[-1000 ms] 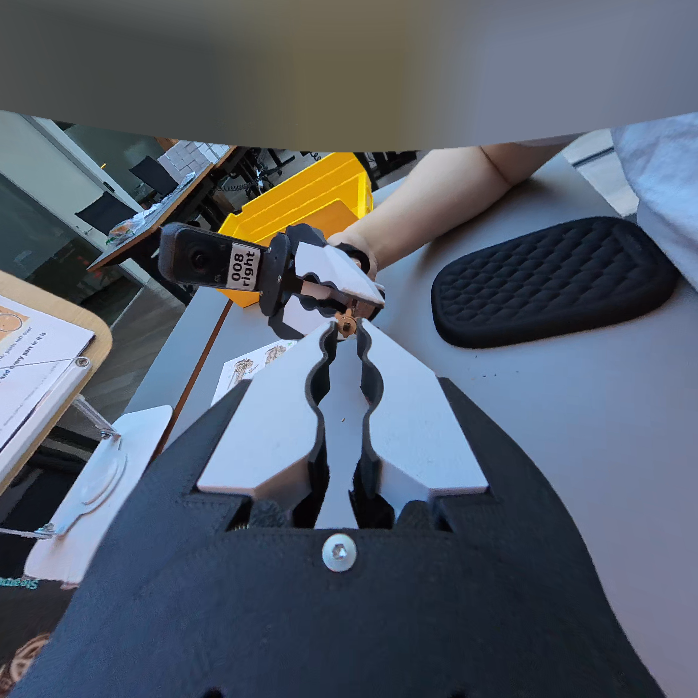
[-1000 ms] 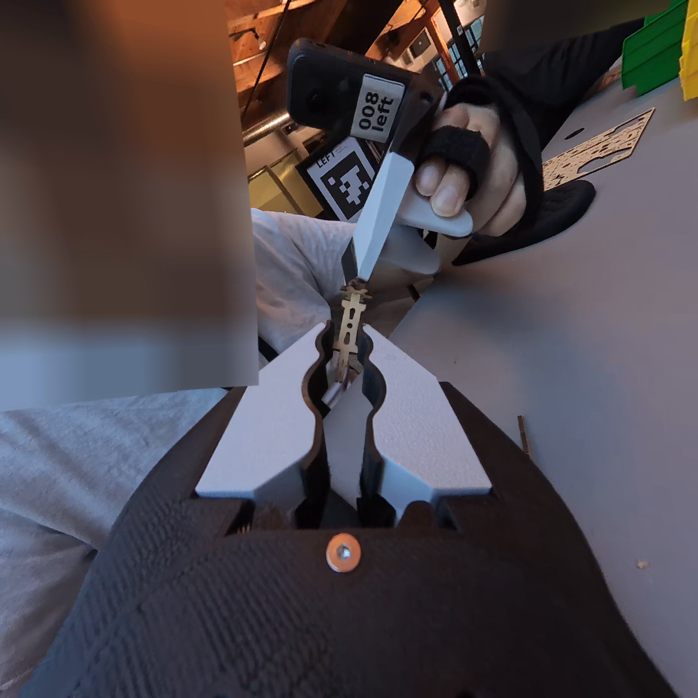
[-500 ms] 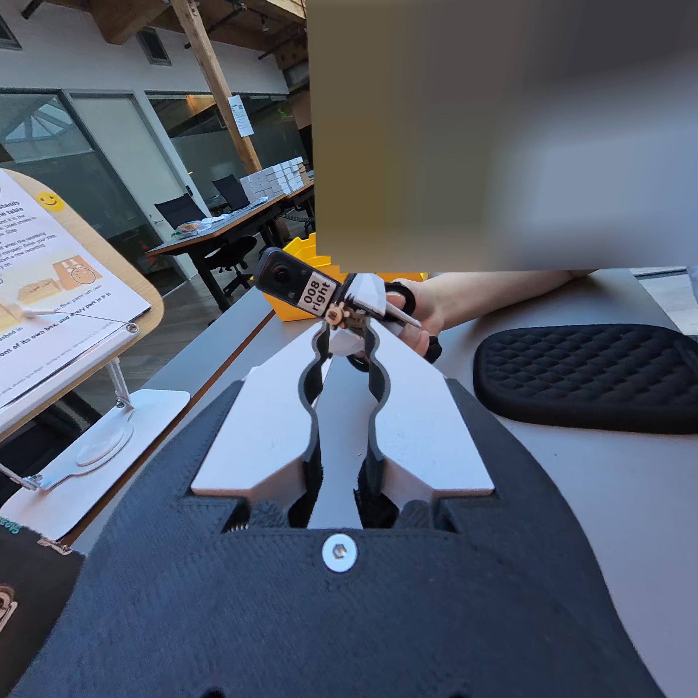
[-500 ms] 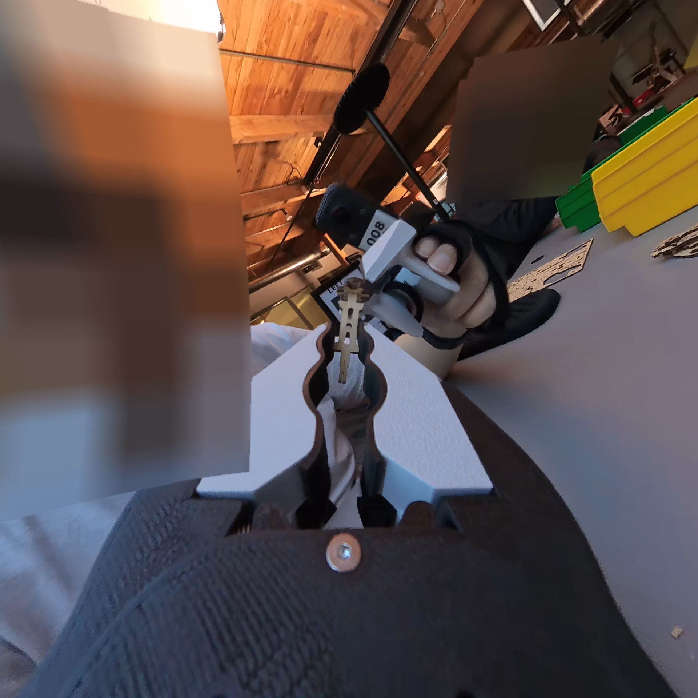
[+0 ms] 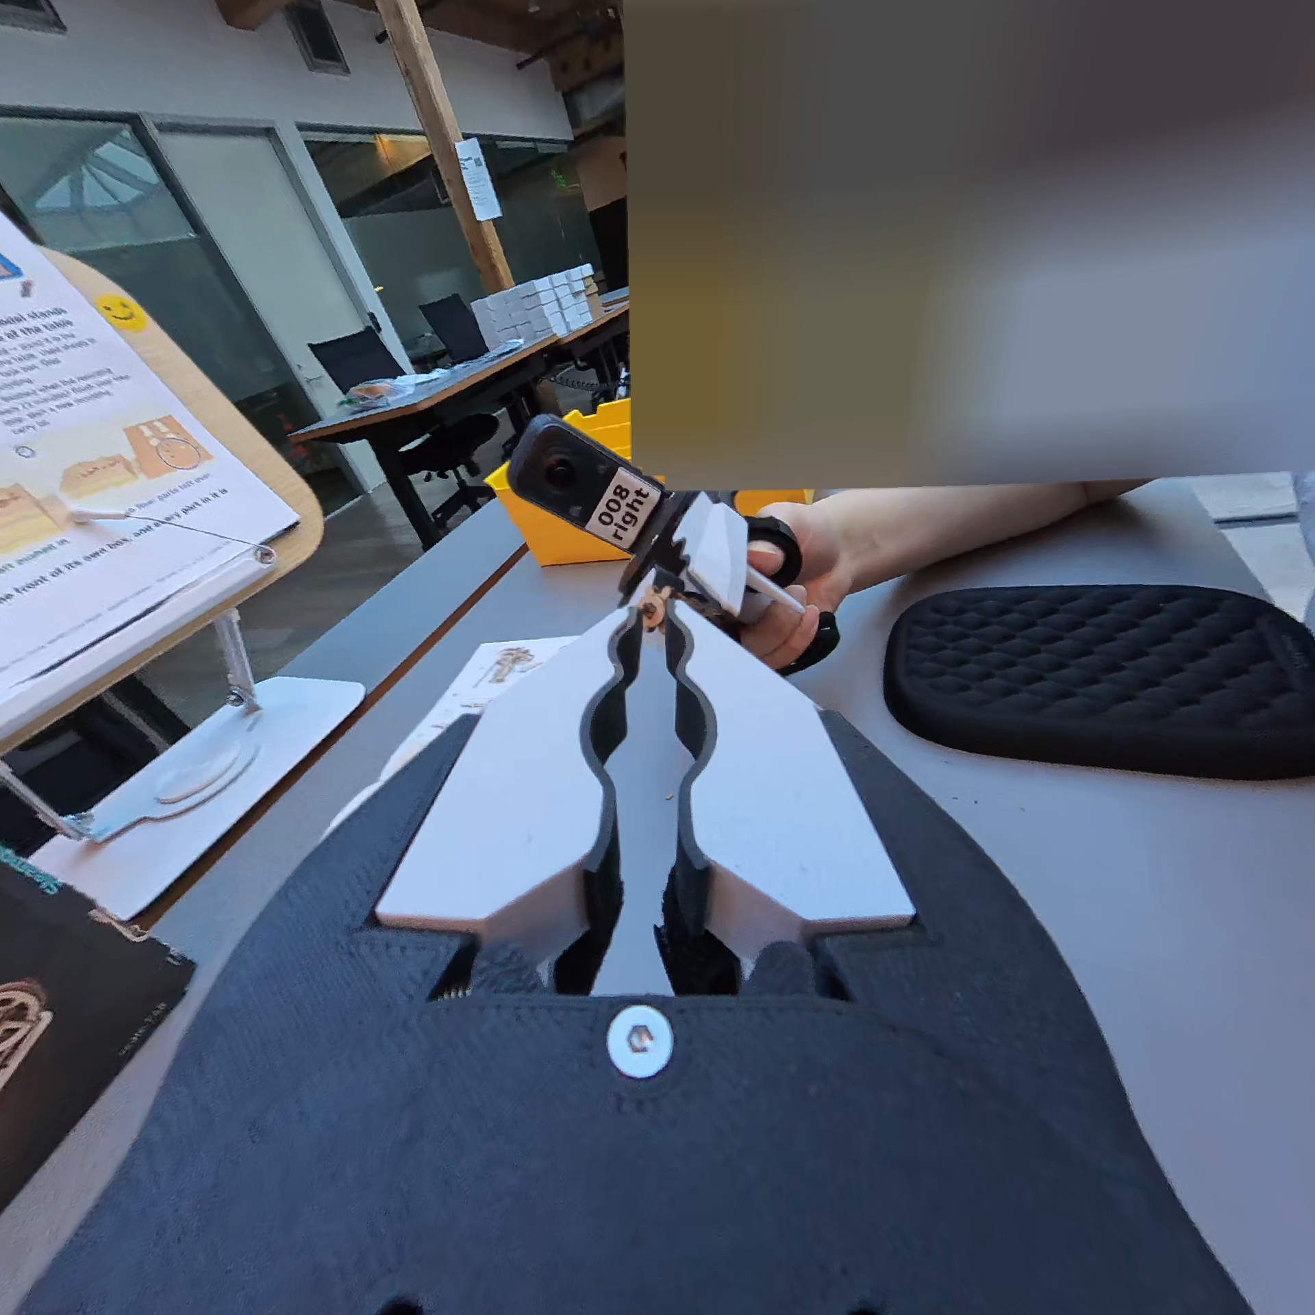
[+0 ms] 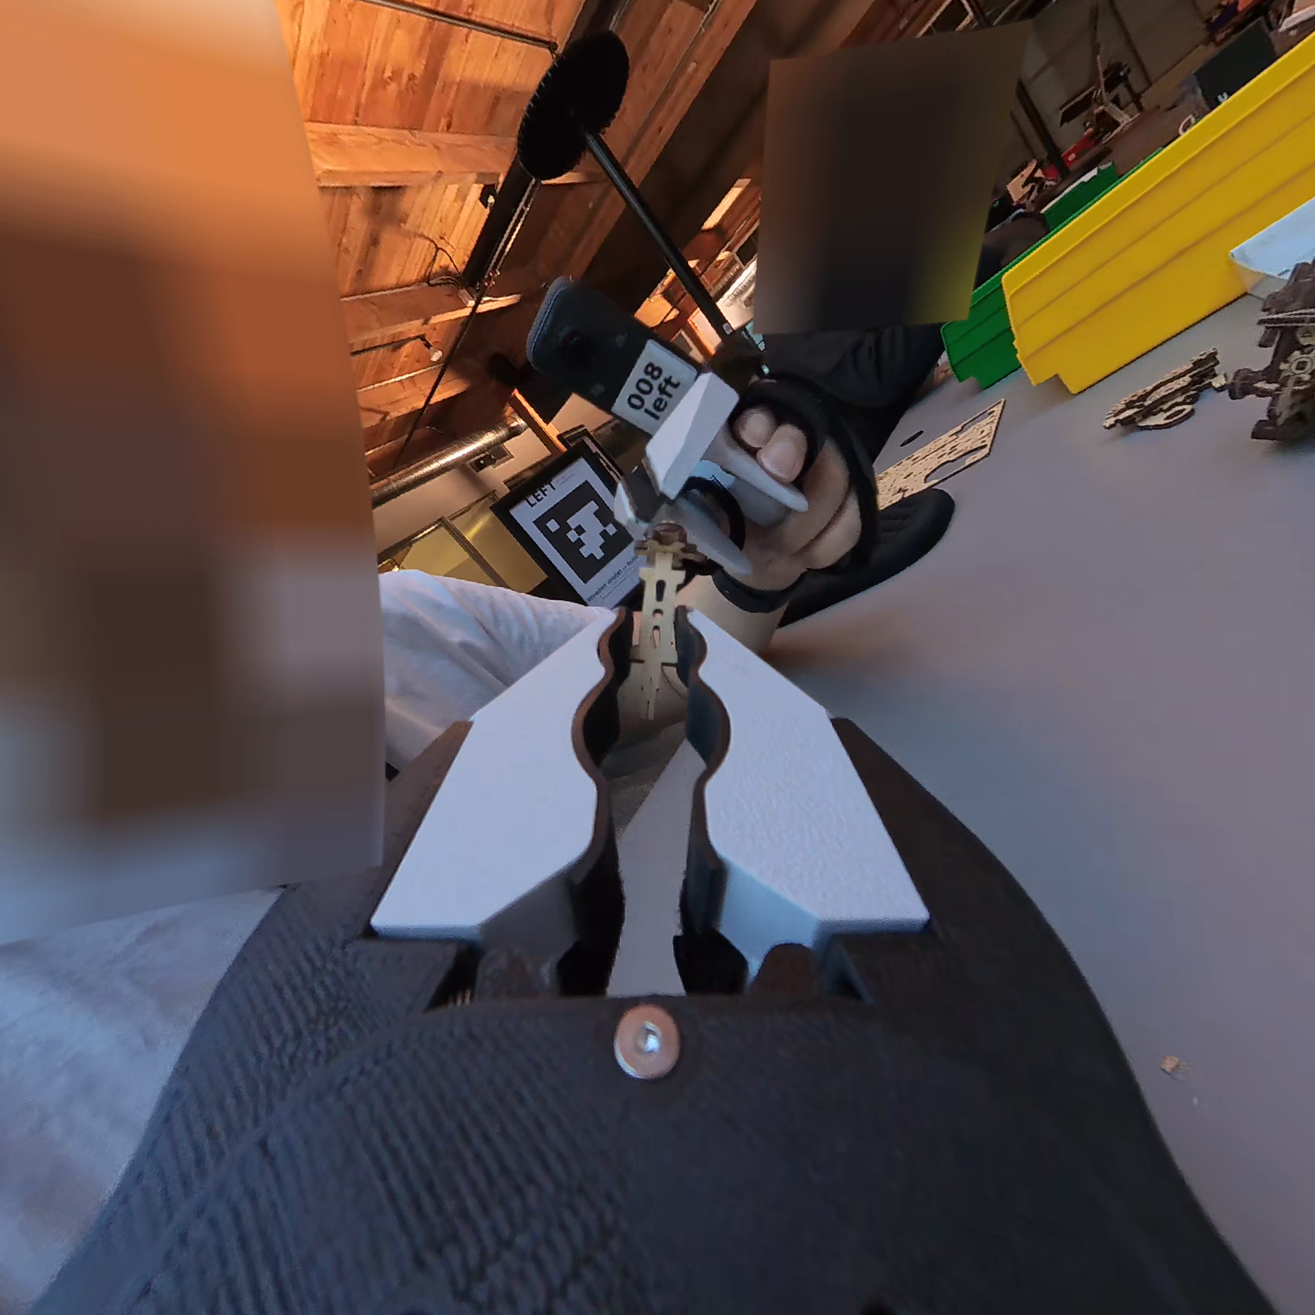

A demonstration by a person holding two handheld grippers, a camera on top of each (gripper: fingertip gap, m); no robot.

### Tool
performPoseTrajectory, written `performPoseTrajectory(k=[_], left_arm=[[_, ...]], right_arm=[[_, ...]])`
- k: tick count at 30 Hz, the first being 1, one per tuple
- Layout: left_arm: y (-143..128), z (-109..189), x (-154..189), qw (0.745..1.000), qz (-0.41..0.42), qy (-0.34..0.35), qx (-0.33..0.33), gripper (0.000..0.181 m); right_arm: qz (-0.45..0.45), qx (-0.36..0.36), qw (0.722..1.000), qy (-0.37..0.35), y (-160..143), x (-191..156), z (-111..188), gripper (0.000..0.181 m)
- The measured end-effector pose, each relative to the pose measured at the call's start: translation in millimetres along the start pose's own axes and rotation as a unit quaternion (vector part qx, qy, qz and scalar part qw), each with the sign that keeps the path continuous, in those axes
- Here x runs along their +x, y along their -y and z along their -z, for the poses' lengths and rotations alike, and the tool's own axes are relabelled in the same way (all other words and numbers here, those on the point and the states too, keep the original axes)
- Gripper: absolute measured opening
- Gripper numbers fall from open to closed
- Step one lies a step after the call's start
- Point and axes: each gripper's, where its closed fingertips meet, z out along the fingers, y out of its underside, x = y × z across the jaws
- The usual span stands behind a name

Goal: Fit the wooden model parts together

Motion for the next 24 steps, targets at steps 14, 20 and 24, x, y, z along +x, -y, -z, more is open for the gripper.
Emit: performPoseTrajectory(k=[14,20,24], left_arm=[[-33,-4,8,0.998,-0.006,-0.034,-0.051,0.005],[-41,-2,21,0.995,-0.022,-0.077,-0.062,0.000],[-49,-3,29,0.992,-0.038,-0.092,-0.075,0.000]], right_arm=[[0.007,-0.076,0.997,-0.028,-23,15,2,0.009],[-0.022,-0.114,0.993,-0.013,-35,13,2,0.009],[-0.060,-0.145,0.988,-0.008,-48,15,3,0.009]])
